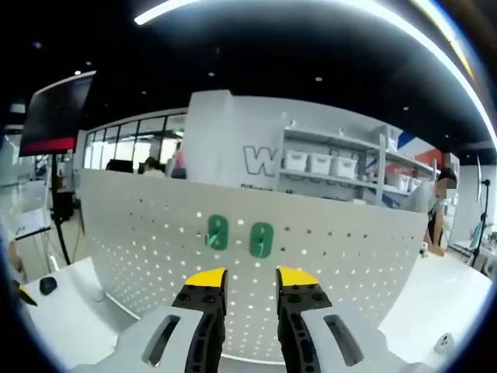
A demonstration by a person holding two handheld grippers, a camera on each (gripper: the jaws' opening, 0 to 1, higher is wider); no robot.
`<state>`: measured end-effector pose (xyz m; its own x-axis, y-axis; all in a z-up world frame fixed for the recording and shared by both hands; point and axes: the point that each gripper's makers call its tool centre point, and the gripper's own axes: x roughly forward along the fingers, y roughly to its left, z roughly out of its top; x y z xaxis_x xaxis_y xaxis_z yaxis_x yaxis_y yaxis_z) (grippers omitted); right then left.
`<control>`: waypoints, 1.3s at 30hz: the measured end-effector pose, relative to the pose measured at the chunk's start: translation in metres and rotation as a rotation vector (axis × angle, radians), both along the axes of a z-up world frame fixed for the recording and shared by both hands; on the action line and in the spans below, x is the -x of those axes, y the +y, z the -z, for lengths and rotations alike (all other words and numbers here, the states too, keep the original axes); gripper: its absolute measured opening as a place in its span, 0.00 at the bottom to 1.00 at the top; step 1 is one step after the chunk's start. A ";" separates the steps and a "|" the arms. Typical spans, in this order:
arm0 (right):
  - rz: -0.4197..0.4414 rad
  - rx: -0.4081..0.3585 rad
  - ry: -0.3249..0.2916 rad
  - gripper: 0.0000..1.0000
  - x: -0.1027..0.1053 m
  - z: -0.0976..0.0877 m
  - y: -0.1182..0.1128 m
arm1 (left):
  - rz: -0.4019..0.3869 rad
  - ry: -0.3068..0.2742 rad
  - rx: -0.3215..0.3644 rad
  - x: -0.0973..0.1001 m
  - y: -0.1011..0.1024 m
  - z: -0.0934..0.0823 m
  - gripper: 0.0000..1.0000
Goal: Insert the hook assembly into the mounting plate slot until the hook locks in place.
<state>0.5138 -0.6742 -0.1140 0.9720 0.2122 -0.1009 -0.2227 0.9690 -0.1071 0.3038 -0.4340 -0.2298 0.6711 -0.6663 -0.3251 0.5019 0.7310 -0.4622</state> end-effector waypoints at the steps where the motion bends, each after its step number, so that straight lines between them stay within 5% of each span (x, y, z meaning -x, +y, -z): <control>1: -0.004 -0.006 0.008 0.24 0.005 0.003 0.001 | 0.001 0.001 0.000 0.000 0.000 0.000 0.97; 18: -0.154 -0.008 0.263 0.29 0.088 0.102 0.036 | 0.022 0.014 -0.069 0.002 0.002 0.014 0.96; 28: -0.273 -0.007 0.371 0.30 0.132 0.139 0.075 | 0.030 0.032 -0.060 0.005 -0.001 0.019 0.99; 31: -0.341 0.067 0.391 0.30 0.145 0.150 0.089 | 0.044 0.036 -0.083 0.007 -0.003 0.024 0.99; 39: -0.387 0.030 0.436 0.30 0.170 0.161 0.104 | 0.099 0.053 -0.105 0.001 -0.006 0.034 0.99</control>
<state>0.3437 -0.5702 -0.2748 0.6918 0.5342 -0.4859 -0.5894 0.8064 0.0475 0.3027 -0.4401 -0.2636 0.5835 -0.6891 -0.4297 0.5511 0.7246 -0.4138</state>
